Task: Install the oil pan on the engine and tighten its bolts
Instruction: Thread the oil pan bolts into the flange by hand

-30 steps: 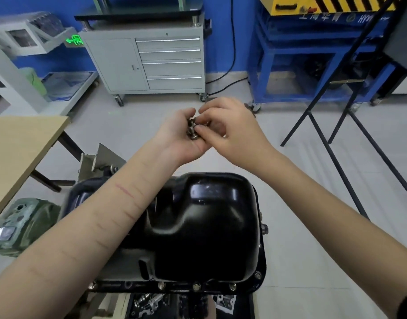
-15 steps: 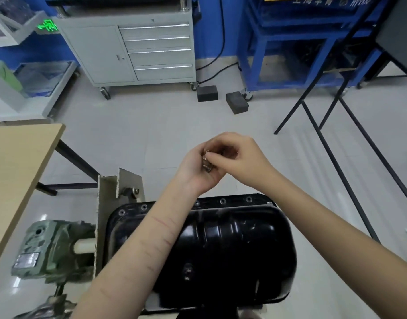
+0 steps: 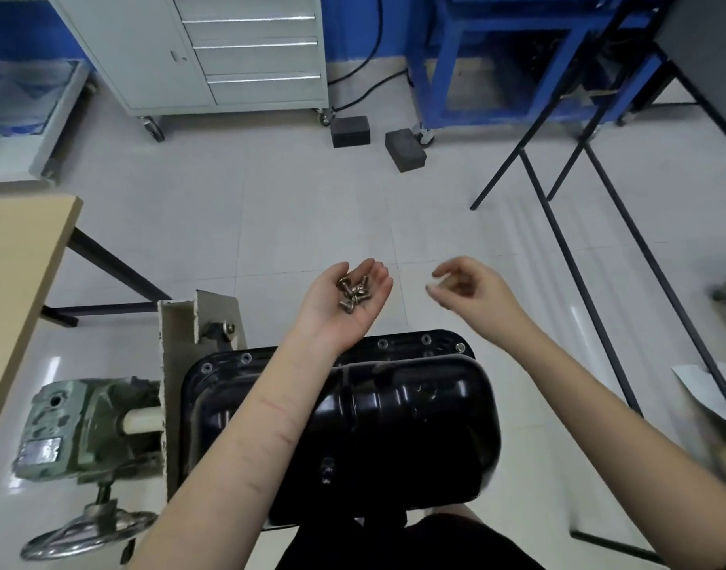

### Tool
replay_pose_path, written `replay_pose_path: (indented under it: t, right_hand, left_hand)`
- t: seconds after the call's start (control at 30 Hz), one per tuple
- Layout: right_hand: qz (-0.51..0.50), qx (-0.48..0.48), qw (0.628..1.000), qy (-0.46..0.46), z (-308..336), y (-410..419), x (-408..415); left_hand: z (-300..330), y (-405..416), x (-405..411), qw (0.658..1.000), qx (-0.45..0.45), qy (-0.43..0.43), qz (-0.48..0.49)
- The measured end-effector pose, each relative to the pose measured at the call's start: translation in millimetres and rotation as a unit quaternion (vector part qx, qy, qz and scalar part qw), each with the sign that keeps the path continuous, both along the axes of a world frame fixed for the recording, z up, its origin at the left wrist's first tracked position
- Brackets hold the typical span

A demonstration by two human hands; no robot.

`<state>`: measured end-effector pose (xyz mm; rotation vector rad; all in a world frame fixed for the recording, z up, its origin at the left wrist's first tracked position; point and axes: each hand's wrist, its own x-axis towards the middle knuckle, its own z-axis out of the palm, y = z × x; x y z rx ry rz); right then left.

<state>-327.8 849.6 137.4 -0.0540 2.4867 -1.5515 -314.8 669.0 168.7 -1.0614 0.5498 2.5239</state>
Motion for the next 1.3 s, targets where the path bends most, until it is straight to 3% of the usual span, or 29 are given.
replay_pose_path:
  t: [0.1,0.2,0.8,1.3]
  right_hand:
    - [0.083,0.135,0.987,-0.007,-23,18,8]
    - [0.137,0.185,0.973,-0.022,-40,22,12]
    - [0.239,0.246,0.939,0.032,-53,18,0]
    - [0.400,0.359,0.836,0.112,-50,22,-9]
  left_hand:
    - [0,-2,16,1.000,0.027,-0.007,0.014]
    - [0,-2,27,0.999,0.036,-0.022,0.030]
    - [-1,2,25,0.998,-0.016,-0.020,0.058]
    - [-1,1,26,0.998,-0.017,-0.007,0.066]
